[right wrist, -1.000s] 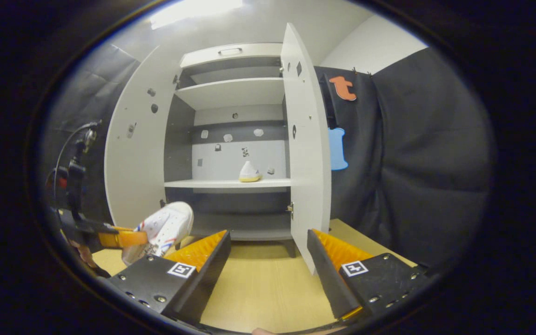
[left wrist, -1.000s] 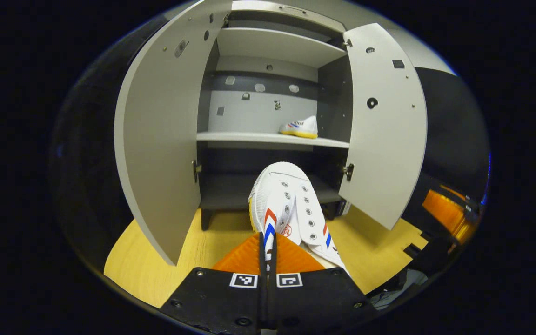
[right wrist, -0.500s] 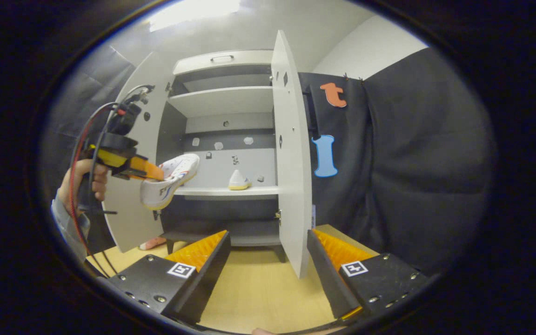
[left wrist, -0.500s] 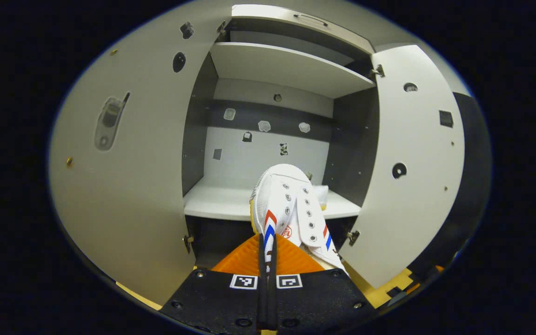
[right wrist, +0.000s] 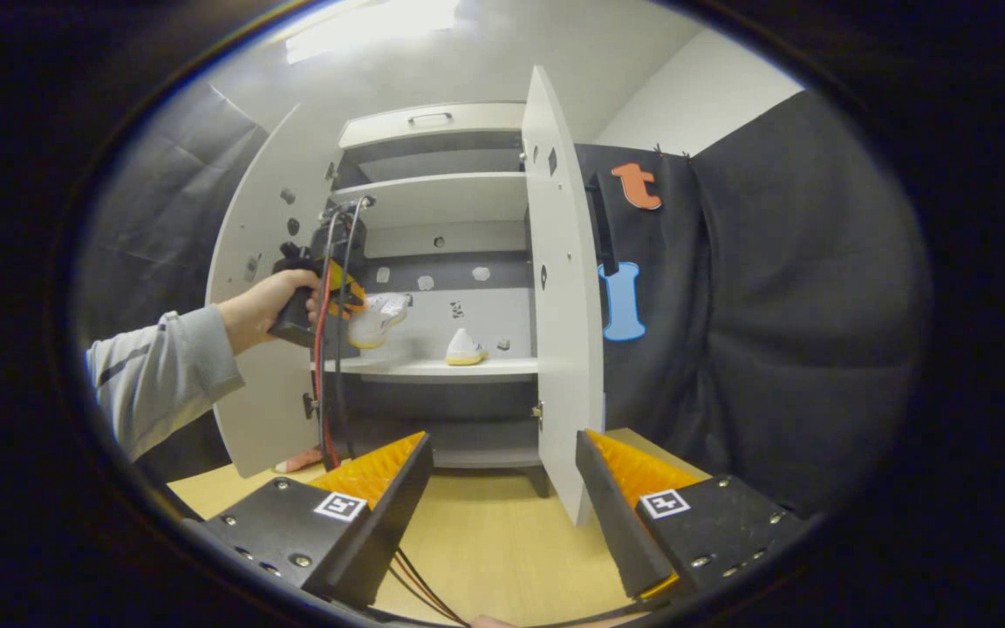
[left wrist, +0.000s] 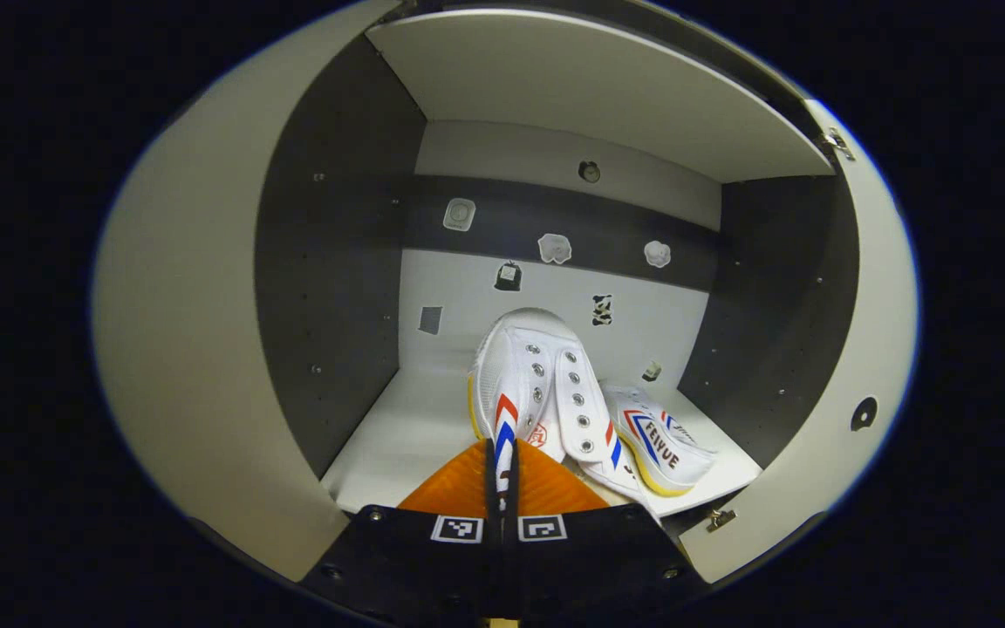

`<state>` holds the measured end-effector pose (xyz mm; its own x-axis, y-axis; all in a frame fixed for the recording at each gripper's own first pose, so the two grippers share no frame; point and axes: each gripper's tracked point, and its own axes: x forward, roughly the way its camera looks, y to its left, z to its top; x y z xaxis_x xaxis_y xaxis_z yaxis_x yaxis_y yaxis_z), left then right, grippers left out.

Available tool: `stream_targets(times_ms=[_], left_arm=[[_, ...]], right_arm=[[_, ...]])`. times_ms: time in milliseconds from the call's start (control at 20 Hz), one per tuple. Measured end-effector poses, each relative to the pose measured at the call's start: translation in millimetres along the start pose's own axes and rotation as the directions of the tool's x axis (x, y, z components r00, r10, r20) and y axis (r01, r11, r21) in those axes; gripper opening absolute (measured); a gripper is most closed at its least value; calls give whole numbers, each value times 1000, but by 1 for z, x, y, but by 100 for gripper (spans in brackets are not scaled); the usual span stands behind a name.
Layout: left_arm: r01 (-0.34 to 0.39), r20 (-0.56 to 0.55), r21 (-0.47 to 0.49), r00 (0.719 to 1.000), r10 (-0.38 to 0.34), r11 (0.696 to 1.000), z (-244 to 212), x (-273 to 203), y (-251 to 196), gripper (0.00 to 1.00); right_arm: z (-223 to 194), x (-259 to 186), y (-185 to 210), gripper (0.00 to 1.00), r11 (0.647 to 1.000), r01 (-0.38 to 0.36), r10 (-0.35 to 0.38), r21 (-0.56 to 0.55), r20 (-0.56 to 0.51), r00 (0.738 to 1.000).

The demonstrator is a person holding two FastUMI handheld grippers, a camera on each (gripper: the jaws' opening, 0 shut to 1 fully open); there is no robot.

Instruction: Grab one shoe with the right hand and put it into the shoe cabinet, grab the other shoe with the left hand and put it into the shoe cabinet; then close the right door with the right hand and the left door with the left hand.

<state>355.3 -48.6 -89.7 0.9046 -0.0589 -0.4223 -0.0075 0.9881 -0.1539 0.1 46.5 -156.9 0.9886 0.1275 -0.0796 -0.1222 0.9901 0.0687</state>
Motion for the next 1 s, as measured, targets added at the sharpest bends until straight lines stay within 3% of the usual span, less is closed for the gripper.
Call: stream_targets(times_ms=[150,300,450,550,650,700,800,850,900,950,1000], left_arm=[[-3,-52,0,999,3,1000,-14,34,5,3],[-56,-128,-17,990,53,998,-35,63,16,3],[-28,-137,-82,990,16,996,-38,76,11,1],[-35,-175,-29,984,29,999,-52,80,19,0],[-16,-147,-69,989,6,998,-44,88,15,1],[-13,-175,-34,985,7,999,-53,82,19,0],[-15,-129,19,992,18,1000,-42,77,15,7],[-61,-80,69,995,66,996,-31,82,24,10],[-77,-64,105,994,84,992,-26,73,23,29],[-98,-52,134,993,106,986,-23,68,24,34],[-128,-42,164,990,137,978,-19,64,28,65]], right_arm=[[-1,2,5,98,1000,-8,8,-17,-2,1000],[-3,2,13,98,1000,-24,24,-20,-7,1000],[-6,7,12,98,1000,-24,23,-18,-12,1000],[-8,9,10,98,1000,-12,12,-10,-17,1000],[-10,10,13,98,1000,-16,16,-6,-27,1000],[-11,9,15,98,1000,-23,22,-10,-29,999],[-10,9,17,98,999,-24,23,-23,-25,999],[-9,9,18,98,999,-23,23,-26,-23,999],[-9,9,20,98,999,-25,24,-28,-24,999],[-11,8,21,98,999,-28,28,-32,-26,999],[-11,8,23,98,999,-35,34,-34,-29,999]])
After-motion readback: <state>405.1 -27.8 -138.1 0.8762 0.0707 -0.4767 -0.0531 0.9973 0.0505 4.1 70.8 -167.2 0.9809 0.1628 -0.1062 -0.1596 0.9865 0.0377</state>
